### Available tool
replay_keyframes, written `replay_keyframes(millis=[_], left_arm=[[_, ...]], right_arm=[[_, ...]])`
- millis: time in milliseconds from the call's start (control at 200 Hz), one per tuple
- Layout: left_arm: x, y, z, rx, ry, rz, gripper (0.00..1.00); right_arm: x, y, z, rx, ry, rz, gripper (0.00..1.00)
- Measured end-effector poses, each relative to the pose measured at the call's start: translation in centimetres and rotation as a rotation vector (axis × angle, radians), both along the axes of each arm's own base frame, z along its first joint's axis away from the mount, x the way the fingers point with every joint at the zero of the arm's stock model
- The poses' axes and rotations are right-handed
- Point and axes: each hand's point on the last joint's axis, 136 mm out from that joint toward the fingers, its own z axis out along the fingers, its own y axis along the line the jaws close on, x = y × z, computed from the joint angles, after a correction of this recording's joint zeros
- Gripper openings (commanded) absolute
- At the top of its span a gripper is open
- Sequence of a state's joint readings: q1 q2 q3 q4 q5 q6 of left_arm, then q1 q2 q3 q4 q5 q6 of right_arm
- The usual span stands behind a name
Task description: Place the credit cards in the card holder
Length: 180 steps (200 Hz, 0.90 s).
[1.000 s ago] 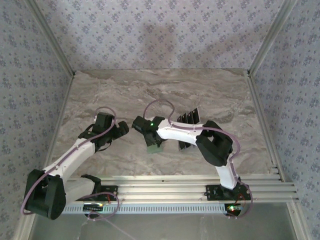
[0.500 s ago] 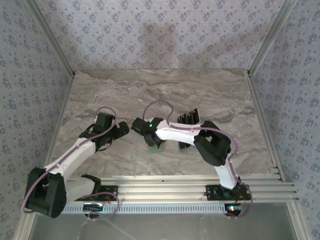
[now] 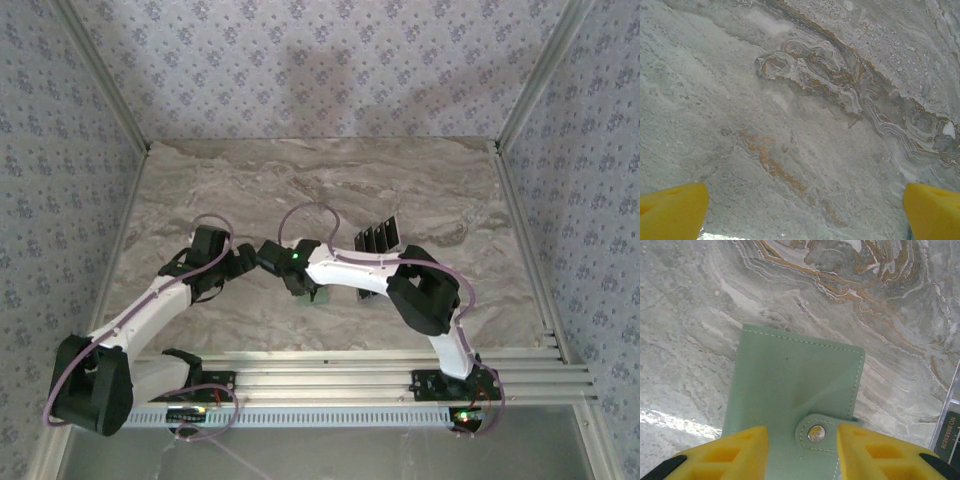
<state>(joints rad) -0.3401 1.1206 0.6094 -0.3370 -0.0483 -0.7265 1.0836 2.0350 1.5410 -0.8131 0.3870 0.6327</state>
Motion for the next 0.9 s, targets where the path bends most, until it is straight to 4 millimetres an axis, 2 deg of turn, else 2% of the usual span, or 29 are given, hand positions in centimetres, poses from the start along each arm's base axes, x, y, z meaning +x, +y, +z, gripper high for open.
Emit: replay_keyframes(millis=[340, 555, 680, 790, 899], left_arm=[[0.0, 0.0, 0.0, 0.002, 0.001, -0.002, 1.0], [0.0, 0.0, -0.2, 0.005, 0.007, -0.002, 1.0], [0.0, 0.0, -0.3, 0.006, 0.011, -0.002, 1.0], [0.0, 0.0, -0.3, 0.006, 0.011, -0.002, 1.0], [0.0, -0.1, -0.3, 0.003, 0.012, -0.005, 1.0]], right_arm=[[-0.1, -0.4, -0.7, -0.037, -0.001, 0.001, 0.38], [-0.1, -0.8, -1.4, -0.057, 0.01, -0.005, 0.25], [-0.2, -1.1, -1.7, -0.065, 0.011, -0.01, 0.14], [-0.2, -1.4, -2.1, -0.069, 0.014, -0.012, 0.0], [0.0, -1.6, -2.4, -0.063, 0.015, -0.023, 0.0]])
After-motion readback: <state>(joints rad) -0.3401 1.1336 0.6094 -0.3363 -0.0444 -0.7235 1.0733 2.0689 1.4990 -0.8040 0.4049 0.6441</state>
